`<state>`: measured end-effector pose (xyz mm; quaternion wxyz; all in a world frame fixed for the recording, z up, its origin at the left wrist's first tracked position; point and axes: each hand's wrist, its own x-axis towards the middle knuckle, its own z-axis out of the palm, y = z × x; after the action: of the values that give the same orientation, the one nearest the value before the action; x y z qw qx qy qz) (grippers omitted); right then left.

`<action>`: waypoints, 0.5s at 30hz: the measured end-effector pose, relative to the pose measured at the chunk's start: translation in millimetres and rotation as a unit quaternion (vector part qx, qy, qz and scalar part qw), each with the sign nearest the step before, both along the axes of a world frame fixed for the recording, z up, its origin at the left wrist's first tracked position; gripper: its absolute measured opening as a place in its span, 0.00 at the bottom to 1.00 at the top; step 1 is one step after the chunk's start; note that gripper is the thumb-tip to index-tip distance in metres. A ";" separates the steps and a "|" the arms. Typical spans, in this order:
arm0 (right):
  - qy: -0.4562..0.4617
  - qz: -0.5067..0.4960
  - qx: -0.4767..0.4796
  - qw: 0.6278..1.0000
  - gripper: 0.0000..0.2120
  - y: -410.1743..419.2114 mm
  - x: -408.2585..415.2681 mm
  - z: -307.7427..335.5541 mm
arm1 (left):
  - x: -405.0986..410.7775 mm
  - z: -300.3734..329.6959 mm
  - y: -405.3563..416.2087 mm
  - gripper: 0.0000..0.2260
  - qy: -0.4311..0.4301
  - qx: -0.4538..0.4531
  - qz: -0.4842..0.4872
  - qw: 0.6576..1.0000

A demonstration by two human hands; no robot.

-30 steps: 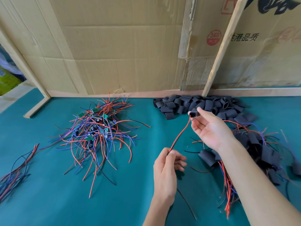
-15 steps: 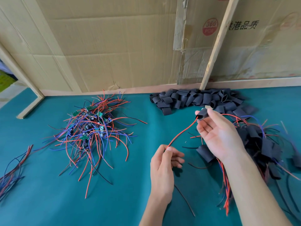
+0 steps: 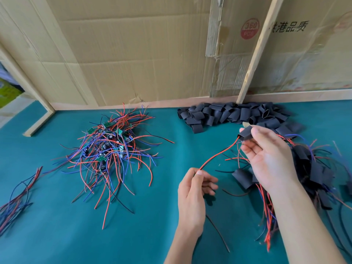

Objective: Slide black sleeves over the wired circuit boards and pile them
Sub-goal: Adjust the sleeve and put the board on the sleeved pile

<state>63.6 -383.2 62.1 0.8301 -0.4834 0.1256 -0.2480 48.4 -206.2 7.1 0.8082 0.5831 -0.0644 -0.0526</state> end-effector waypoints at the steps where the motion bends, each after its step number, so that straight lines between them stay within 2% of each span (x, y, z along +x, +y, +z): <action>1: -0.001 -0.009 -0.013 1.000 0.06 -0.6 -0.2 -0.3 | 0.1 -0.2 -0.2 0.13 0.000 -0.001 0.000 1.000; 9: -0.008 -0.079 -0.155 0.985 0.09 -9.0 -1.5 -4.3 | 0.1 -0.2 -1.3 0.13 0.000 -0.003 -0.002 1.000; 15: -0.003 -0.129 -0.168 0.977 0.08 -3.2 2.1 -5.9 | 0.3 0.0 -1.6 0.13 0.002 -0.003 -0.004 1.000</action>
<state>65.7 -386.4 56.1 0.6983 -0.5950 0.1410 -0.3720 48.7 -207.8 7.1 0.8098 0.5803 -0.0655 -0.0565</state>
